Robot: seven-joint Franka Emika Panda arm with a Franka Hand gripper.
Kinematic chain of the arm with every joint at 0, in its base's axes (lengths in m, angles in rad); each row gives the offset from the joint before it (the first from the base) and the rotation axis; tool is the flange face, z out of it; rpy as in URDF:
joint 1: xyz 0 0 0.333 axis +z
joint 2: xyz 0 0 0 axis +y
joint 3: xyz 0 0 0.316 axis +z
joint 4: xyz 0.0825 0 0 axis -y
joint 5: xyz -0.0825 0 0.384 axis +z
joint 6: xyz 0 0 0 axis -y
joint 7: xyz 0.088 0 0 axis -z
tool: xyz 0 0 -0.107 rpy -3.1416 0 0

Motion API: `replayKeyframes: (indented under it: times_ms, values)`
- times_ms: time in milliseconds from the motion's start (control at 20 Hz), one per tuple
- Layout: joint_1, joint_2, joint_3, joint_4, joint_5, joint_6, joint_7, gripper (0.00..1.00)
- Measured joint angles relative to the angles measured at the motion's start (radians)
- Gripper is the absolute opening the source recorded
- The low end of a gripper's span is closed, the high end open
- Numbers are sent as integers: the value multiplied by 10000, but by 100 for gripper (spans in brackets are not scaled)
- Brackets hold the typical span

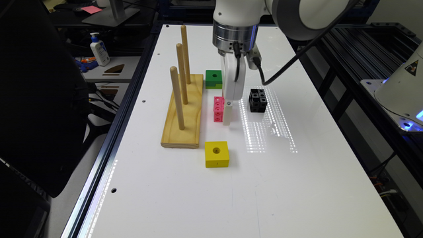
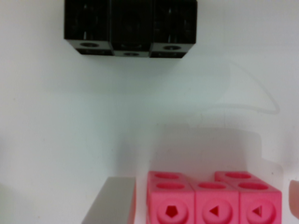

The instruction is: Pick up pink block.

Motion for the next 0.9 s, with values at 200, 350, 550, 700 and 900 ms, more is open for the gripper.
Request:
replayKeyframes:
  times_ms: [200, 350, 550, 700, 900]
  values:
    - [0, 5, -1, 17, 0, 0, 0, 100]
    - [0, 120, -2, 25, 0, 42, 0, 100]
    - [1, 235, -6, 48, -8, 171, 0, 100]
    - [1, 243, -6, 61, -8, 174, 0, 100]
    - [4, 402, -5, 309, -9, 179, -1, 0]
